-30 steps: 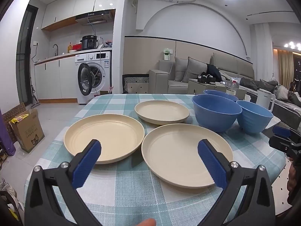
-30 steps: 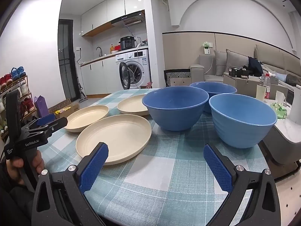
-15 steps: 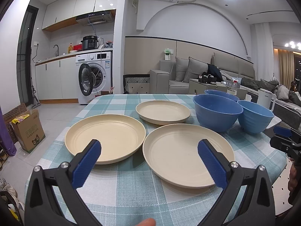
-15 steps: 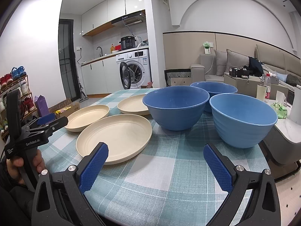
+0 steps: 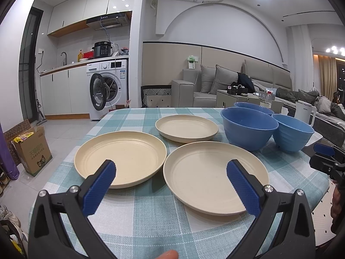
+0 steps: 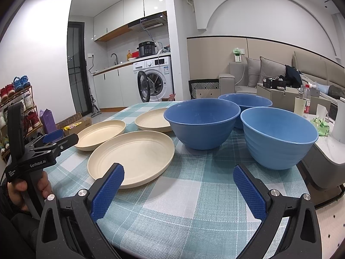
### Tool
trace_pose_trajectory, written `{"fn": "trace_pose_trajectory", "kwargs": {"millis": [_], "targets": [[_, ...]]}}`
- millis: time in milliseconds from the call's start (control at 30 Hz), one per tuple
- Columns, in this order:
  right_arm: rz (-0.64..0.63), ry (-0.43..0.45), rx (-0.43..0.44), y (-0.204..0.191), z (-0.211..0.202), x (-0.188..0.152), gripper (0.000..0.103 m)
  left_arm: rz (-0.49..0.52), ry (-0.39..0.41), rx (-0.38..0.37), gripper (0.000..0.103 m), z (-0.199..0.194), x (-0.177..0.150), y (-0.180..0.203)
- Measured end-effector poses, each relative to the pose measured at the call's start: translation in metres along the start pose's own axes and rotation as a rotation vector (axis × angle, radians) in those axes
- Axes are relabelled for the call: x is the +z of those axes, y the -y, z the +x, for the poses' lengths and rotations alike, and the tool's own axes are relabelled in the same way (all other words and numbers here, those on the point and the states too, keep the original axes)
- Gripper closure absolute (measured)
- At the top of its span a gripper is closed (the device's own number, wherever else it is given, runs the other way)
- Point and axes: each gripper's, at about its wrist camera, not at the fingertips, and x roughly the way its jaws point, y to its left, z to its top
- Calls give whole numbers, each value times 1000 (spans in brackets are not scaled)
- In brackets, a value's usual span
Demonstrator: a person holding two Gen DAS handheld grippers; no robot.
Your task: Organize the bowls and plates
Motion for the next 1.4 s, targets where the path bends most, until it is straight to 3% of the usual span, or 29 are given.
{"fn": "trace_pose_trajectory", "kwargs": {"millis": [1400], "targets": [[-8,-4,-2,-4,4,-3,0,18,-8,26,0,1,-1,0]]}}
